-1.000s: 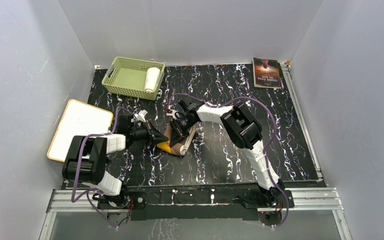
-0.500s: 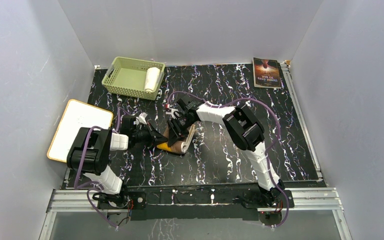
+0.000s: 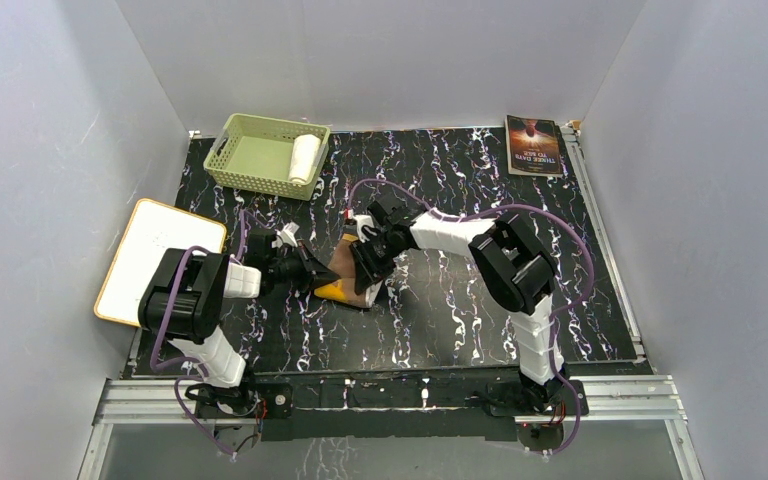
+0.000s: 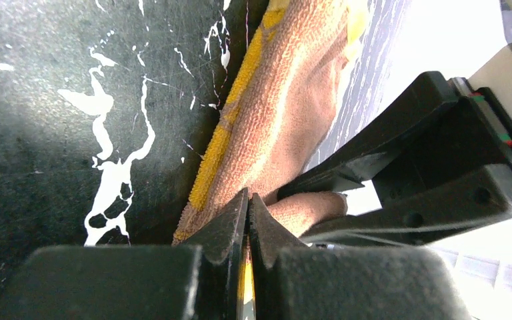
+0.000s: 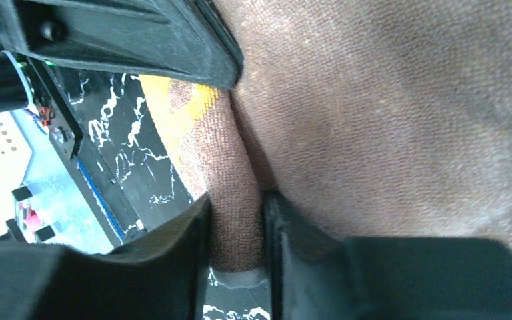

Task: Roll the towels
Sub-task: Roll the towel at the center of the board.

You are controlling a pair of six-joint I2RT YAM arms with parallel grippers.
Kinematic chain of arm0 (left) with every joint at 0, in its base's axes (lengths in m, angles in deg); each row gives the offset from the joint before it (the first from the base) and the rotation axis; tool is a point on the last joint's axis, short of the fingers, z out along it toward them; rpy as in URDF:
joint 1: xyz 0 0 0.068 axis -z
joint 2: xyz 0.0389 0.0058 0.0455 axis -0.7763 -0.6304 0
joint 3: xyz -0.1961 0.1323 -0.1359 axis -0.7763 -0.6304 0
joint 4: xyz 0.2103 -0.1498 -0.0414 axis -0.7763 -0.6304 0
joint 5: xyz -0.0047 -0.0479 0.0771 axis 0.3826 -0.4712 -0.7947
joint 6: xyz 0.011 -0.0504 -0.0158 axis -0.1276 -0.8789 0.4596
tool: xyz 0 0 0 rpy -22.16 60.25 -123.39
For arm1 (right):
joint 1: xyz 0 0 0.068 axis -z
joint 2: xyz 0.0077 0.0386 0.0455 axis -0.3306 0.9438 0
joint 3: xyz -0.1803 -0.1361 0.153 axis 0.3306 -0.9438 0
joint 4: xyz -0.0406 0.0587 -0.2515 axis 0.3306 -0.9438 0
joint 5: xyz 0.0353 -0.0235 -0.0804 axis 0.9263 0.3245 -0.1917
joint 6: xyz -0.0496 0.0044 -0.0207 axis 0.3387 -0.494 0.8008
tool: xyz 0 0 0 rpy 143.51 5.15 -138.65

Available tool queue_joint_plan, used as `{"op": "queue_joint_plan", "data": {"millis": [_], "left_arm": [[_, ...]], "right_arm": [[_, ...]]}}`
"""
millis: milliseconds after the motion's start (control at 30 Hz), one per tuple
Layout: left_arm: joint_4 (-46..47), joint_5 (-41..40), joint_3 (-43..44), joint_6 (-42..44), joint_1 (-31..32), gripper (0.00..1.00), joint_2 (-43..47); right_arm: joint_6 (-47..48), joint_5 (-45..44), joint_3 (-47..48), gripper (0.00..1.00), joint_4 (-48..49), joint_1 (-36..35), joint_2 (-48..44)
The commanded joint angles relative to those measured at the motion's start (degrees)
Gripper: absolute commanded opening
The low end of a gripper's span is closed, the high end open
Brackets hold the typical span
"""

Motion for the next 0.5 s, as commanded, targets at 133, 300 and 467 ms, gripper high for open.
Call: {"op": "queue_joint_plan", "data": {"millis": [133,300,467], "left_arm": [[-7.9,-7.3,-0.2,4.5,0.7,0.0,-0.8],[-11.1,-9.6,0.6,6.0,1.3,0.0,1.0],[-12.6,-10.8,0.9,7.0,2.4,0.0,1.5]], "right_arm": [[1.4,2.5,-3.8,0.08,-1.9,0.3,2.1],[1.0,3.8,-2.3,0.3,-4.5,0.5,2.4],[3.8,-16.2,2.1,0.81,-8.2,0.2,-4.9]]}}
